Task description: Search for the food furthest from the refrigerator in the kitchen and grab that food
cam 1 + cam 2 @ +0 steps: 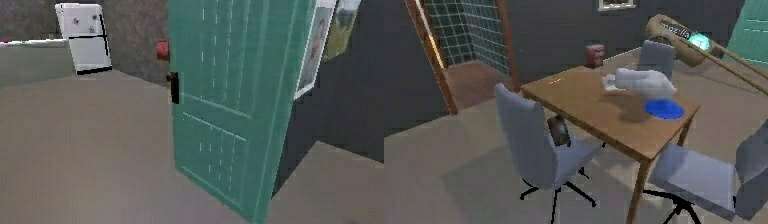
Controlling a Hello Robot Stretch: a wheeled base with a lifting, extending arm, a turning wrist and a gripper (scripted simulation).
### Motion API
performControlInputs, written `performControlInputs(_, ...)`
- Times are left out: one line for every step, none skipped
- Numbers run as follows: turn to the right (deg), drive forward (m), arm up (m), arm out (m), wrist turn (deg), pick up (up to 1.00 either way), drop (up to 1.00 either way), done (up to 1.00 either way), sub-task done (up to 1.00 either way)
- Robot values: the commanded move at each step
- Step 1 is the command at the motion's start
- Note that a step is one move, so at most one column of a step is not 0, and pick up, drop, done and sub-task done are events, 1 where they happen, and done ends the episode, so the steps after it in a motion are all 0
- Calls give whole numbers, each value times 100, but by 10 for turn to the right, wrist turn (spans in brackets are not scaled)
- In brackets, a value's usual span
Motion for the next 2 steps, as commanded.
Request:
performControlInputs(-300,0,0,0,0,0,0,0,0)
performControlInputs(0,100,0,0,0,0,0,0,0)
